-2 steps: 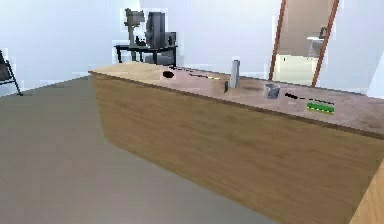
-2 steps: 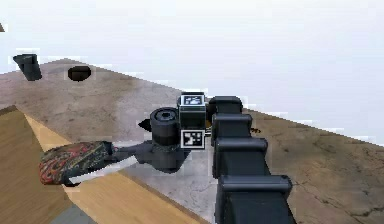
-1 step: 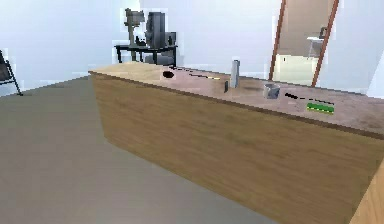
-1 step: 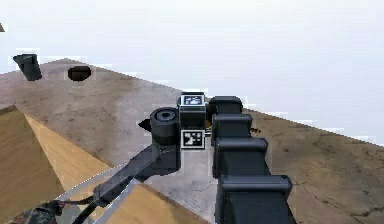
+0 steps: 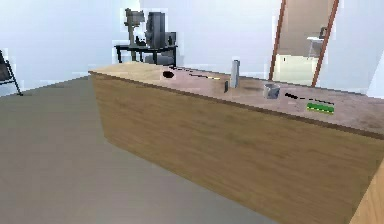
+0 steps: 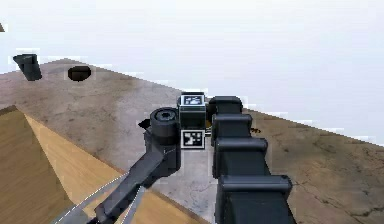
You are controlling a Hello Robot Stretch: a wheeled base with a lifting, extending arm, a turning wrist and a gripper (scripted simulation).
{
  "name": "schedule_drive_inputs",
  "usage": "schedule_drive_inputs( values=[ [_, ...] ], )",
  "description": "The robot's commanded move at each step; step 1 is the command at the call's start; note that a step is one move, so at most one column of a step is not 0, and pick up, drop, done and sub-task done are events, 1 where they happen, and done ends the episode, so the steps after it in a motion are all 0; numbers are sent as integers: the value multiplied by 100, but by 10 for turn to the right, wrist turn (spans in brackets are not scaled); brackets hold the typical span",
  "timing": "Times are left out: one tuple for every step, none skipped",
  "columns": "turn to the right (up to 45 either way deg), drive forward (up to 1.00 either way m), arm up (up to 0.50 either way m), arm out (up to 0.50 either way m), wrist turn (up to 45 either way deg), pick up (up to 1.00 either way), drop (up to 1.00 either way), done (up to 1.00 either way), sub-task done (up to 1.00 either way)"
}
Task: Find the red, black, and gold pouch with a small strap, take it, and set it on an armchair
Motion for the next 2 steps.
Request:
schedule_drive_inputs(
  values=[
    [0, 0, 0, -12, 0, 0, 0, 0, 0],
    [-450, 0, 0, 0, 0, 0, 0, 0, 0]
  ],
)
